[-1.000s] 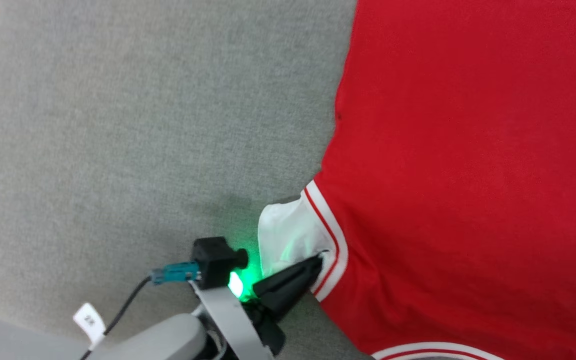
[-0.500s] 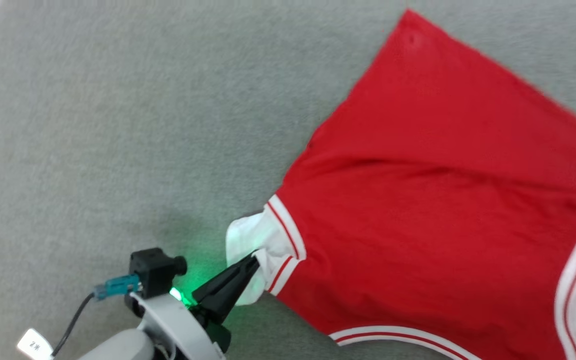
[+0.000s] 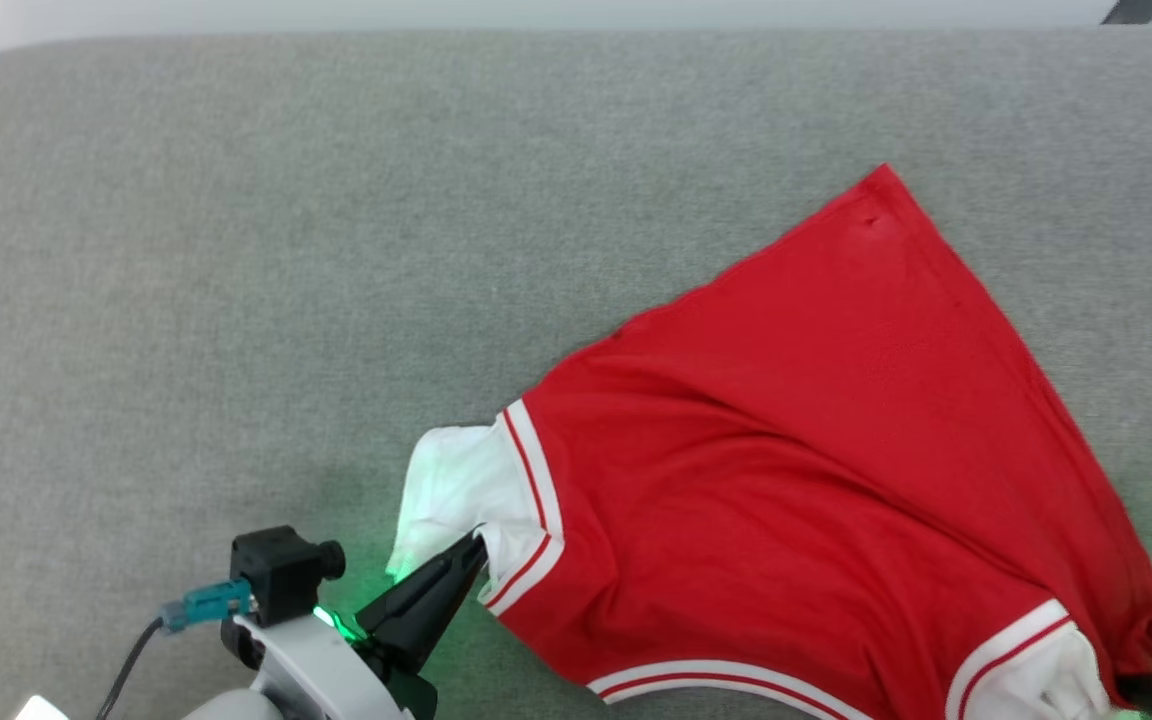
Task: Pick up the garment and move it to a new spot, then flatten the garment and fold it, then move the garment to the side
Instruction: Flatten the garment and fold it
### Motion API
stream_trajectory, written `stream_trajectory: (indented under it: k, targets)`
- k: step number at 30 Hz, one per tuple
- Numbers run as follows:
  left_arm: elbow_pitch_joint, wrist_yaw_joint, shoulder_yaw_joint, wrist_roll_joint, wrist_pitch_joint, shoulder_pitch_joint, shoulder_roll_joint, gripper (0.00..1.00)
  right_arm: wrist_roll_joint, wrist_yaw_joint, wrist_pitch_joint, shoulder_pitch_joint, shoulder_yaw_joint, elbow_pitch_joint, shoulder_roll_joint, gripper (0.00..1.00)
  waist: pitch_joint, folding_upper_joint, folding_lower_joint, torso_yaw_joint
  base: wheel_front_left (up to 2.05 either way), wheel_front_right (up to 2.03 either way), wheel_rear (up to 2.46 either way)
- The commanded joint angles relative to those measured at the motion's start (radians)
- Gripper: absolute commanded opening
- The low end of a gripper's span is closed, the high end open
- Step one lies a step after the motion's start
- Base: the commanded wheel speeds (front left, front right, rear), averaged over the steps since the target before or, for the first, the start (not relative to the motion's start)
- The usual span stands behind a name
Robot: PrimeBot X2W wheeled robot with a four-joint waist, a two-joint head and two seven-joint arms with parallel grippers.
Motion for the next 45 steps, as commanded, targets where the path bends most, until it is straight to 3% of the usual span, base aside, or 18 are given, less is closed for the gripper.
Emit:
stream_trajectory:
  k: [1, 2, 3, 4, 14, 18, 22, 27, 32, 41, 42, 43, 45]
  targets:
    - [0.004, 0.001, 0.0, 0.004, 0.0, 0.015, 0.0, 0.0, -0.035, -0.001, -0.005, 0.024, -0.032, -0.006, 0.021, 0.24, -0.022, 0.0, 0.0, -0.02, 0.0, 0.0, 0.0]
    - [0.005, 0.001, -0.002, 0.004, 0.0, 0.017, 0.0, 0.0, -0.05, -0.001, -0.011, 0.029, -0.055, -0.012, 0.024, 0.38, -0.025, 0.0, 0.0, -0.021, 0.0, 0.0, 0.0]
    - [0.005, 0.001, -0.002, 0.004, 0.0, 0.017, 0.0, 0.0, -0.05, -0.001, -0.011, 0.029, -0.055, -0.012, 0.024, 0.38, -0.025, 0.0, 0.0, -0.021, 0.0, 0.0, 0.0]
    - [0.006, 0.0, -0.003, 0.004, 0.0, 0.017, 0.0, 0.0, -0.062, -0.001, -0.012, 0.033, -0.076, -0.02, 0.025, 1.0, -0.029, 0.0, 0.0, -0.022, 0.0, 0.0, 0.0]
    - [-0.008, -0.003, 0.013, 0.01, 0.0, 0.033, -0.047, 0.0, -0.069, -0.001, 0.009, 0.075, -0.464, -0.102, 0.02, 1.0, -0.04, 0.0, 0.0, 0.036, 0.0, 0.0, 0.0]
    - [0.0, -0.003, -0.009, 0.016, 0.0, 0.013, -0.081, 0.0, -0.165, -0.001, 0.013, -0.059, -0.503, -0.088, 0.078, 1.0, -0.036, 0.0, 0.0, 0.085, 0.0, 0.0, 0.0]
    - [0.003, -0.004, -0.039, 0.022, 0.0, -0.019, -0.111, 0.0, -0.258, -0.001, 0.027, -0.276, -0.401, -0.025, 0.168, 1.0, -0.007, 0.0, 0.0, 0.134, 0.0, 0.0, 0.0]
    - [-0.003, -0.003, -0.072, 0.02, 0.0, -0.078, -0.145, 0.0, -0.338, -0.001, 0.085, -0.518, -0.232, 0.139, 0.228, 1.0, 0.055, 0.0, 0.0, 0.199, 0.0, 0.0, 0.0]
    - [0.01, -0.003, -0.091, 0.027, 0.0, -0.125, -0.185, 0.0, -0.363, -0.001, 0.131, -0.7, -0.083, 0.31, 0.252, 1.0, 0.116, 0.0, 0.0, 0.241, 0.0, 0.0, 0.0]
    - [0.026, -0.003, -0.102, 0.03, 0.0, -0.156, -0.214, 0.0, -0.219, -0.001, 0.219, -0.804, 0.126, 0.473, 0.218, 1.0, 0.158, 0.0, 0.0, 0.271, 0.0, 0.0, 0.0]
    - [0.027, -0.003, -0.101, 0.029, 0.0, -0.154, -0.213, 0.0, -0.207, -0.001, 0.222, -0.809, 0.142, 0.478, 0.215, 0.93, 0.156, 0.0, 0.0, 0.27, 0.0, 0.0, 0.0]
    - [0.029, -0.003, -0.099, 0.027, 0.0, -0.152, -0.211, 0.0, -0.195, -0.001, 0.216, -0.813, 0.158, 0.481, 0.213, 0.46, 0.154, 0.0, 0.0, 0.268, 0.0, 0.0, 0.0]
    - [0.033, -0.003, -0.097, 0.018, 0.0, -0.151, -0.205, 0.0, -0.167, -0.001, 0.19, -0.827, 0.178, 0.481, 0.214, 0.0, 0.147, 0.0, 0.0, 0.26, 0.0, 0.0, 0.0]
